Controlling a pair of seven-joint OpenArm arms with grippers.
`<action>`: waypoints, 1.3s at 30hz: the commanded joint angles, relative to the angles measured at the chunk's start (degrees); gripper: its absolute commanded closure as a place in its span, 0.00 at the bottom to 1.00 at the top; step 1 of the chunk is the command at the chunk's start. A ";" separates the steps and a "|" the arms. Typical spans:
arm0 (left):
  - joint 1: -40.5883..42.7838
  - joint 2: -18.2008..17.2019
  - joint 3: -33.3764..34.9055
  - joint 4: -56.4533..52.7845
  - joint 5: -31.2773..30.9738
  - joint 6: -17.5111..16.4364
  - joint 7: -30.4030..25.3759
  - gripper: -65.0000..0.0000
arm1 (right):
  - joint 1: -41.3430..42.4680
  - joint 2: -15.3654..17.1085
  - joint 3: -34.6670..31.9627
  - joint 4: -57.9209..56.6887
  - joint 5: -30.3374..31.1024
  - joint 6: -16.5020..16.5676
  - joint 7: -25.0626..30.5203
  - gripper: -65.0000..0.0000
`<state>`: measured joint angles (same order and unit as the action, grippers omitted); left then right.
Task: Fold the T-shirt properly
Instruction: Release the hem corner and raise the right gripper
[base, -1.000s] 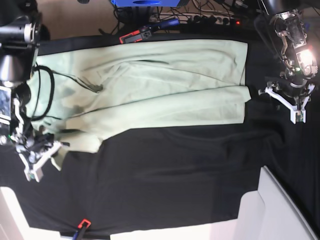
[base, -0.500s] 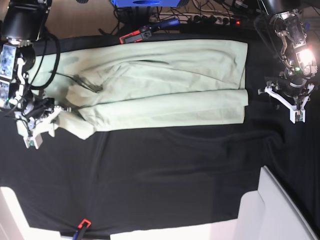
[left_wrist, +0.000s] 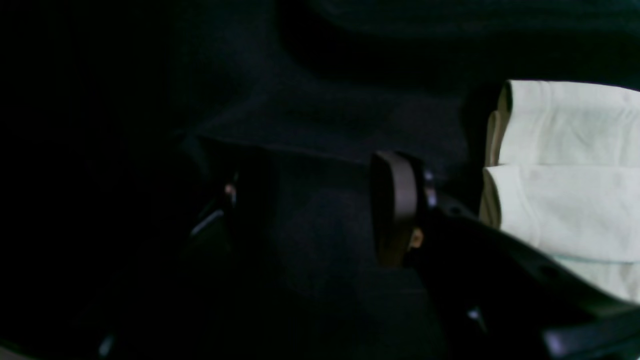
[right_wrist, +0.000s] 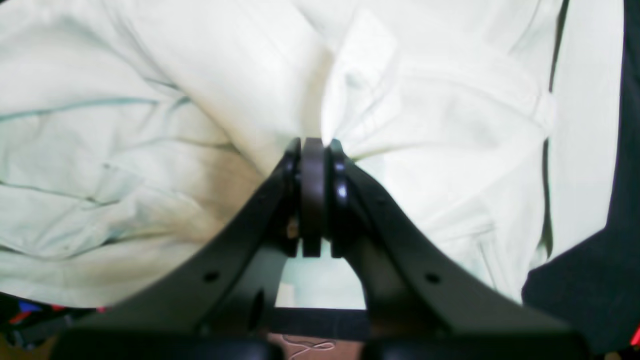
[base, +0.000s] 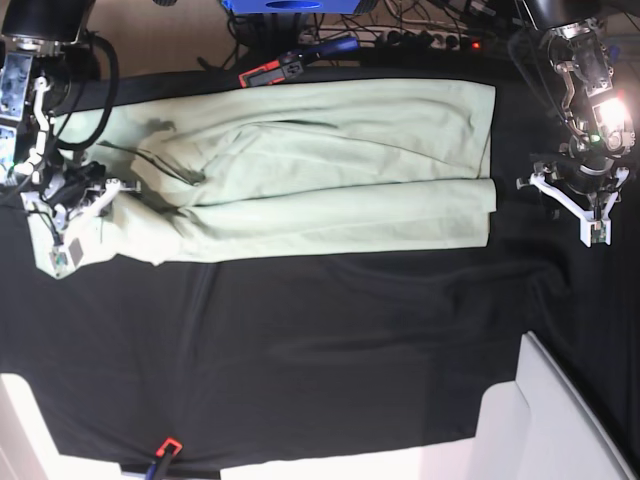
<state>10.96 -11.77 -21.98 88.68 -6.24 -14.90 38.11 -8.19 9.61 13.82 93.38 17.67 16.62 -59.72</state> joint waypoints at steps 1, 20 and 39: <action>-0.37 -0.93 -0.31 0.85 -0.05 0.35 -1.05 0.50 | 0.23 0.81 0.29 1.61 0.31 0.21 0.69 1.00; -0.28 -2.25 3.03 0.77 0.04 0.35 -1.05 0.50 | -3.81 0.46 -0.07 4.42 0.31 0.21 -2.12 1.00; -0.28 -2.43 3.38 0.94 -0.13 0.35 -1.05 0.50 | -4.96 -8.07 13.12 4.95 0.22 -0.23 -1.95 0.47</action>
<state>11.14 -13.45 -18.24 88.60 -6.24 -14.90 38.09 -13.47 0.75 26.98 97.03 17.85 16.40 -62.46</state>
